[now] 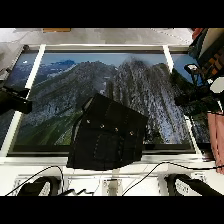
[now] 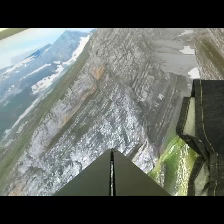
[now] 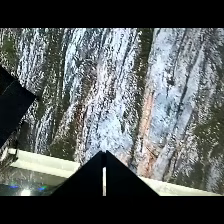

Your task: Fold the clothes and pants, and hang the long-sleeved shirts on hangers.

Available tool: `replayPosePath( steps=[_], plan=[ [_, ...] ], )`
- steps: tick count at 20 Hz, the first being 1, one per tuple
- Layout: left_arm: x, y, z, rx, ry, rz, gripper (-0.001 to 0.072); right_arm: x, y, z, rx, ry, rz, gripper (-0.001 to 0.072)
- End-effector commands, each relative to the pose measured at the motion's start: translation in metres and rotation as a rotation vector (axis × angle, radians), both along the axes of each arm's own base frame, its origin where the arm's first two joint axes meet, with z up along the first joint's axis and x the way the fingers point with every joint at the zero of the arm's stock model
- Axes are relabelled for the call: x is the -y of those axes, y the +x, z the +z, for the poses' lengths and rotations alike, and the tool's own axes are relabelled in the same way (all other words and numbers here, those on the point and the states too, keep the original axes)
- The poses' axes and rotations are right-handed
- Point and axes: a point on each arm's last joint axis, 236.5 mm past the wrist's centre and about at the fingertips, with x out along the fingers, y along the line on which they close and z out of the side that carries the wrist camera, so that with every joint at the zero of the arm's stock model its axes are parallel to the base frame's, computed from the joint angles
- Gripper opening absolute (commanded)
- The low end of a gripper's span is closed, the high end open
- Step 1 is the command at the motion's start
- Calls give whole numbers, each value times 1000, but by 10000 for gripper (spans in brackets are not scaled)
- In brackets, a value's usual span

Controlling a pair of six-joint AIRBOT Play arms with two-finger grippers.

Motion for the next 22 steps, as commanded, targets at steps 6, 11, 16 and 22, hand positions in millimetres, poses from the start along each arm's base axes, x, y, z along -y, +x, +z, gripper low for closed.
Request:
replayPosePath(
  steps=[6, 11, 16, 22],
  plan=[
    [0, 0, 0, 1, 0, -1, 11, 0, 0, 1, 2, 0, 1, 40],
    [0, 0, 0, 1, 0, -1, 11, 0, 0, 1, 2, 0, 1, 40],
    [0, 0, 1, 1, 0, -1, 11, -3, 8, 4, 37, 14, -1, 40],
    [5, 6, 13, 55, -38, -5, 11, -58, -7, 8, -56, 316, -122, 40]
  ],
)
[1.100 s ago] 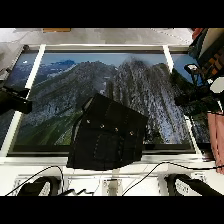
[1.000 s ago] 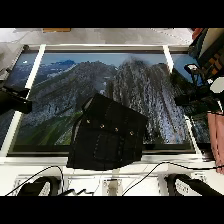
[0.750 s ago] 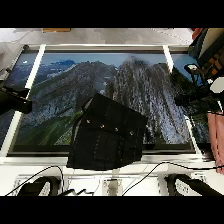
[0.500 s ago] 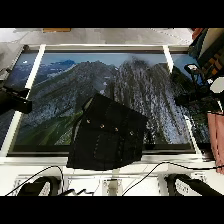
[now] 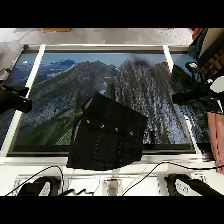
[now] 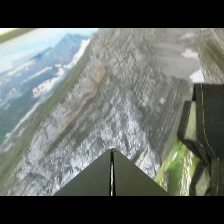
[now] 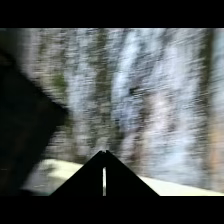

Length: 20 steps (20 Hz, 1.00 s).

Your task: Fold the clothes and pants, and hang the long-sleeved shirts on hangers.

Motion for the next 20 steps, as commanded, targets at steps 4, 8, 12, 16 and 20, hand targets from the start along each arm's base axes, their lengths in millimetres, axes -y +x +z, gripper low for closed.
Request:
replayPosePath(
  steps=[4, 8, 12, 16, 20],
  plan=[
    [7, 3, 8, 29, -41, -12, 11, -39, -88, -36, -379, 156, 93, 40],
    [7, 2, 6, 24, -40, -14, 37, -76, -194, -96, -783, 344, 148, 40],
    [8, 2, -4, -11, -98, 13, 588, -129, -256, -129, -914, 627, 165, 65],
    [12, -9, -40, -155, -196, 53, 588, -135, -252, -168, -838, 627, 29, 453],
    [20, -36, -88, -372, -260, 80, 588, -139, -225, -178, -732, 643, -45, 523]
  ],
)
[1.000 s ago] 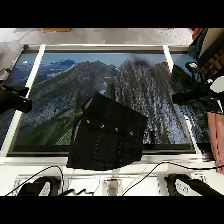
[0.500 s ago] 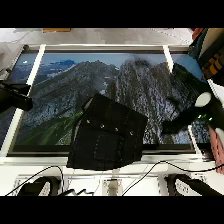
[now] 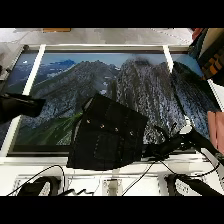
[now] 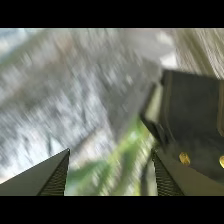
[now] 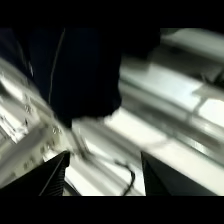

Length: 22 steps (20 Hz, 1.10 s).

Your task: Fold the clothes and pants, and hang the long-sleeved shirts on hangers.

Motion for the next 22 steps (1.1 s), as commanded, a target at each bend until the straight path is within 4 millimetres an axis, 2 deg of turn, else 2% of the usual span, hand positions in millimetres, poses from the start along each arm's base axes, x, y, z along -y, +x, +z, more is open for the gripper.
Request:
replayPosePath(
  steps=[1, 6, 10, 14, 17, 18, 22],
  plan=[
    [7, -27, -46, -211, -68, 17, 588, -4, 21, -14, 64, -18, -105, 523],
    [10, -51, -111, -398, -102, 36, 588, -11, 34, -10, 81, 9, -162, 523],
    [12, -68, -150, -498, -117, 49, 588, -21, 18, -17, 73, -13, -65, 549],
    [11, -71, -160, -516, -116, 53, 588, -38, 10, -42, 54, -88, -21, 546],
    [7, -65, -159, -491, -104, 64, 586, -54, 26, -46, 122, -62, -55, 529],
    [1, -64, -162, -487, -77, 76, 585, -62, 31, -40, 158, -17, -51, 407],
    [-27, -71, -179, -518, 0, 145, 582, -71, 37, -32, 216, 47, -37, 87]
  ],
)
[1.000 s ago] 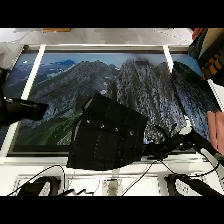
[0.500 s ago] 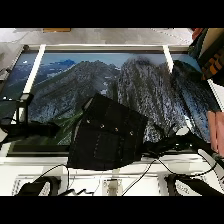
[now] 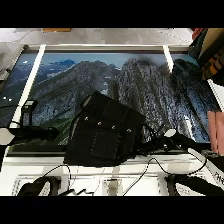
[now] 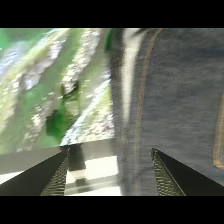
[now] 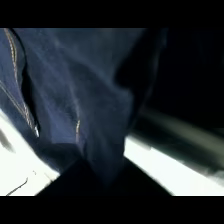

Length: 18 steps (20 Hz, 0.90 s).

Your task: Fold the clothes and pants, and hang the long-sleeved shirts on hangers.

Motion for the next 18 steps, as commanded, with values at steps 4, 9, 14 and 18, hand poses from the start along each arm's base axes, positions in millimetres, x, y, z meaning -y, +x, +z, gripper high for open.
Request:
replayPosePath(
  steps=[4, 9, 14, 18],
  plan=[
    [-31, -17, -43, -135, 7, 139, 581, -15, 17, 14, 87, 76, 11, 40],
    [16, -58, -87, -441, -222, 39, 581, -19, 36, 25, 139, 87, 14, 40],
    [38, -64, -111, -567, -347, -47, 581, -20, 39, 27, 145, 90, 16, 40],
    [36, -66, -123, -577, -334, -103, 581, -22, 33, 30, 127, 106, 31, 40]
  ],
)
